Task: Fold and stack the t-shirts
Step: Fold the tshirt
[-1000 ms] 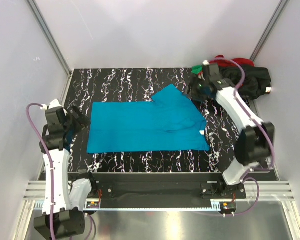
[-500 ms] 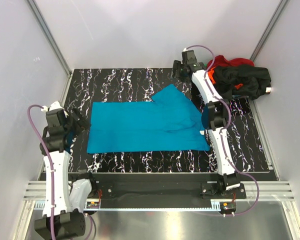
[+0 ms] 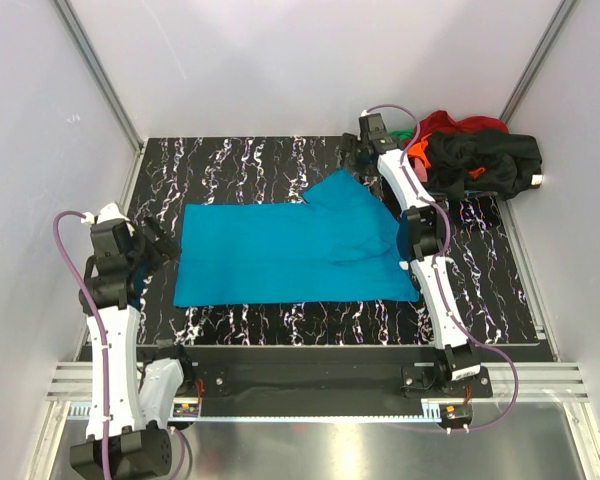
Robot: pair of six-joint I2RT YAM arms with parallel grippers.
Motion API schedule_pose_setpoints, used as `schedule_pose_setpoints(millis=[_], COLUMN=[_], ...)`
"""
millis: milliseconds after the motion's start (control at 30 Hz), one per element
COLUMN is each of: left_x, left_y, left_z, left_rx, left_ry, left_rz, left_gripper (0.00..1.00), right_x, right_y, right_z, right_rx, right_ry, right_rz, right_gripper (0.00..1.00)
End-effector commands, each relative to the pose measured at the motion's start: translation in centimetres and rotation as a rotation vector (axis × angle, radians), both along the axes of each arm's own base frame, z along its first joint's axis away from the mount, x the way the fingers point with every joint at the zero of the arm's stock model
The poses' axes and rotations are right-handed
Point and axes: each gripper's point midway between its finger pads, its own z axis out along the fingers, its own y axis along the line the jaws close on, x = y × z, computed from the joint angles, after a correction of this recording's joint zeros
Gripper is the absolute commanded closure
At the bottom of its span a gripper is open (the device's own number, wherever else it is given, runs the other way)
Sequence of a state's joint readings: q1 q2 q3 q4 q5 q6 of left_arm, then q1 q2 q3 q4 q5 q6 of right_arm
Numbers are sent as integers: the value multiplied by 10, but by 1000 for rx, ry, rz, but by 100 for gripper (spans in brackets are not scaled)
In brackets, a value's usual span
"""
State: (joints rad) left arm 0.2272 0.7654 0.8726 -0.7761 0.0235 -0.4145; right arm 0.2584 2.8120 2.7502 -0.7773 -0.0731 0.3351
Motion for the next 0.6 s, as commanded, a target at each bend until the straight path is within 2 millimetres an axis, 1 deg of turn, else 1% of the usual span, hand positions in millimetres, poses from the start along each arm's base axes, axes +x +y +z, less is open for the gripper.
schedule_pose_setpoints(millis=[0,33,100,133,167,233,267,333,367,400,500,567], left_x=[4,4,4,4,4,3,3,2,2,2,2,2], left_y=[-1,-2,-1,0,0,0,1,2,2,2,3,4], left_z=[6,5,5,5,6,6,7,7,7,7,7,5], left_rx=[17,17,19,20,22,24,29,32,33,34,36,35], left_ry=[-39,-38,-36,-35,-38,-39,-44,-45,-43,-43,-41,-35], left_rz=[-24,-25,-22,-21,-20,-17,-12,-7,-7,-5,0,1], left_gripper=[1,1,1,1,1,1,1,1,1,1,1,1], right_x=[-1,-4,-7,-7,-8,-8,-8,-8,-7,-7,-7,-11], right_y=[15,18,21,24,24,24,24,23,22,19,21,23], right_z=[-19,-25,-31,-34,-34,-33,-33,-32,-32,-32,-20,-2], right_rx=[58,72,81,93,96,95,94,88,85,75,81,91], right_ry=[26,41,56,61,64,64,63,59,58,58,44,35], right_rz=[26,38,46,54,55,56,57,57,56,50,57,68], right_gripper=[17,28,37,40,48,56,70,83,94,99,100,100])
